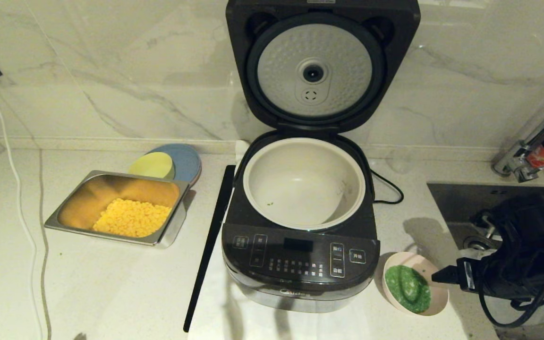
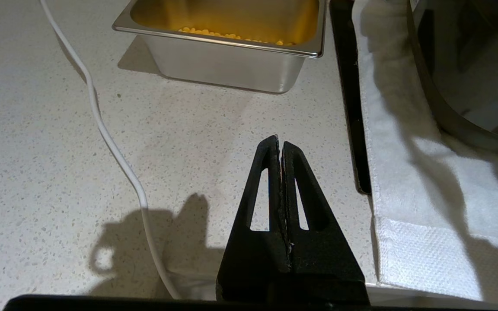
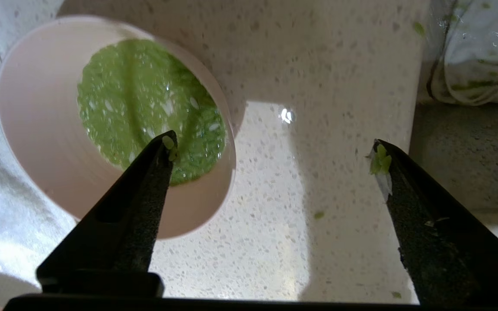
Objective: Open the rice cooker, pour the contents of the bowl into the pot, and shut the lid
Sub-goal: Fill a bowl with water from the tap
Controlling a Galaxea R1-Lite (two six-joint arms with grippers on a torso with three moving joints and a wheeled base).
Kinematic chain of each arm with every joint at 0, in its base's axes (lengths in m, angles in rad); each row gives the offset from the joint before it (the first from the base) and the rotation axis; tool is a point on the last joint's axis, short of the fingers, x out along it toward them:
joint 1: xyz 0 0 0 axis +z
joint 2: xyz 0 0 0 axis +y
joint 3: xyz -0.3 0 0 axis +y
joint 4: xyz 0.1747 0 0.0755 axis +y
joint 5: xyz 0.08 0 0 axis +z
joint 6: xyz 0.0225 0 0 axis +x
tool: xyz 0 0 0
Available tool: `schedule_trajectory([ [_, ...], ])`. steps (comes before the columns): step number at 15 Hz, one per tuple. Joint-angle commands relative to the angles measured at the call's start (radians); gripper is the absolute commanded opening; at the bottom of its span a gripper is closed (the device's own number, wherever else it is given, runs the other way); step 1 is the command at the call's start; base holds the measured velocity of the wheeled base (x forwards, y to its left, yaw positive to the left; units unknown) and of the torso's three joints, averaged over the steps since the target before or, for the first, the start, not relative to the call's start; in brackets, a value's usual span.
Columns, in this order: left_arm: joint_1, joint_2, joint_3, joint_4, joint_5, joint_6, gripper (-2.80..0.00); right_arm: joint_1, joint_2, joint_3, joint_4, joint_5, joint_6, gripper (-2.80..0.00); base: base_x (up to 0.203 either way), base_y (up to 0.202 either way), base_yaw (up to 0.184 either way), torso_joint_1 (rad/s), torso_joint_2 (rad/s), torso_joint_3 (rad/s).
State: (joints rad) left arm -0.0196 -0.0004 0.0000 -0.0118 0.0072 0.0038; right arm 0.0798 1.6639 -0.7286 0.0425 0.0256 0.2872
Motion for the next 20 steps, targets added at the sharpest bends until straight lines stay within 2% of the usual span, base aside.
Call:
schedule_trajectory([
  [1,0.000,-0.001,0.009,0.000,0.000,-0.001,-2.80,0.001,0.034,-0.030,0.002,-0.001,0.017,0.00,0.000,0.000,0.000,0.000,0.00,0.000],
  [4,0.000,-0.001,0.009,0.000,0.000,0.001,-2.80,0.003,0.078,-0.048,-0.006,-0.015,0.027,0.00,0.000,0.000,0.000,0.000,0.00,0.000],
  [7,0.000,-0.001,0.009,0.000,0.000,0.001,-2.80,0.002,0.125,-0.045,-0.110,-0.065,0.044,0.00,0.000,0.000,0.000,0.000,0.00,0.000],
  [20,0.000,-0.001,0.009,0.000,0.000,0.001,-2.80,0.008,0.142,-0.060,-0.104,-0.067,0.050,0.00,0.000,0.000,0.000,0.000,0.00,0.000],
])
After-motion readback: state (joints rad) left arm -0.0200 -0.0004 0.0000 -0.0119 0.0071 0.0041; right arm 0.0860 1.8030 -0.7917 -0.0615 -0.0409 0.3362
